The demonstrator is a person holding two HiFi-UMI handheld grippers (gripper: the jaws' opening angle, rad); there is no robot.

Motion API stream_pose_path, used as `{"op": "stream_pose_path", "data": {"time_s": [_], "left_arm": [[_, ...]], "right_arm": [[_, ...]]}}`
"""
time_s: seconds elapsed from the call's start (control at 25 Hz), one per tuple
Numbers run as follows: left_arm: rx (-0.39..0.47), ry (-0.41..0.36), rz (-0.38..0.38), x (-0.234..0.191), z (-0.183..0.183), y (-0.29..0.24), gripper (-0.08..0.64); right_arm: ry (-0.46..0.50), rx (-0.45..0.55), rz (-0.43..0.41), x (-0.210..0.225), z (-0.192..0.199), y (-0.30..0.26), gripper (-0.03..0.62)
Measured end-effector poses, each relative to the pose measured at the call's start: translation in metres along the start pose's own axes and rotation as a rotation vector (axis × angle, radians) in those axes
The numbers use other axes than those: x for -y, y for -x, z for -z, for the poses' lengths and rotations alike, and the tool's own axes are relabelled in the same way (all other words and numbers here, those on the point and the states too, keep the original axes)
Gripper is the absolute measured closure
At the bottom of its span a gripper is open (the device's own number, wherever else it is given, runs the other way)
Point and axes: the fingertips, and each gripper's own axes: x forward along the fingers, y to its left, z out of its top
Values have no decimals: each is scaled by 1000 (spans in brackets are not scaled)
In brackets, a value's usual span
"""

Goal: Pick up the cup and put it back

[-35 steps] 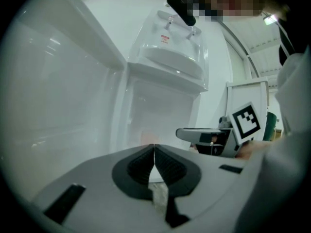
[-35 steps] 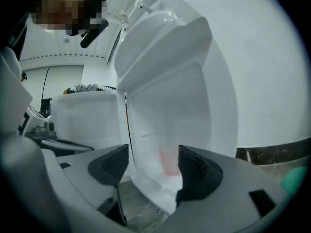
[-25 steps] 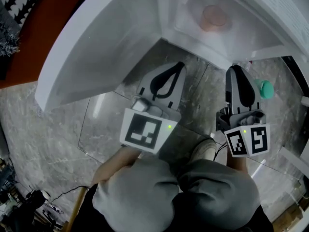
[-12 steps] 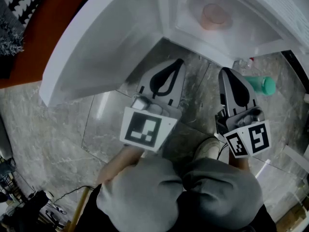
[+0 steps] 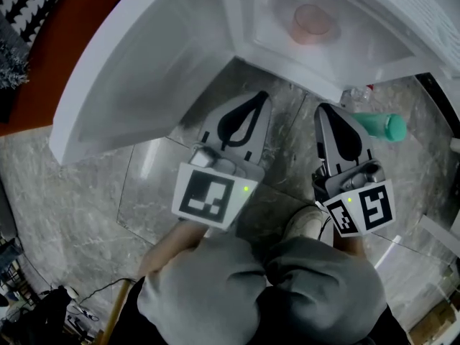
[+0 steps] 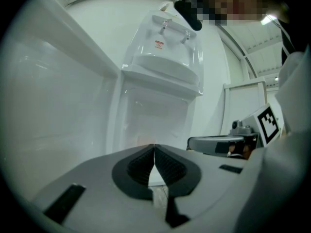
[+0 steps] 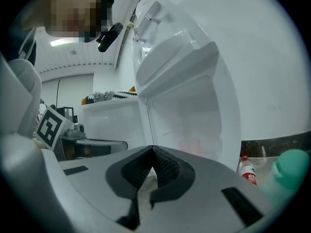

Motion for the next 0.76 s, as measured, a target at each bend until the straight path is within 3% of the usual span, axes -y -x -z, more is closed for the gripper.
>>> {"op": "stream_pose_path", "data": {"time_s": [0.2, 0.44, 0.76], "left_arm": [[-7, -10, -2, 0, 0, 0, 546], [5, 0, -70, -21, -4, 7, 546], [2, -7, -54, -15, 0, 8, 546]], "right_arm": [[3, 5, 5, 1, -2, 0, 583], [57, -2, 0, -5, -1, -2, 583], [59, -2, -7, -9, 1, -4, 581]]}}
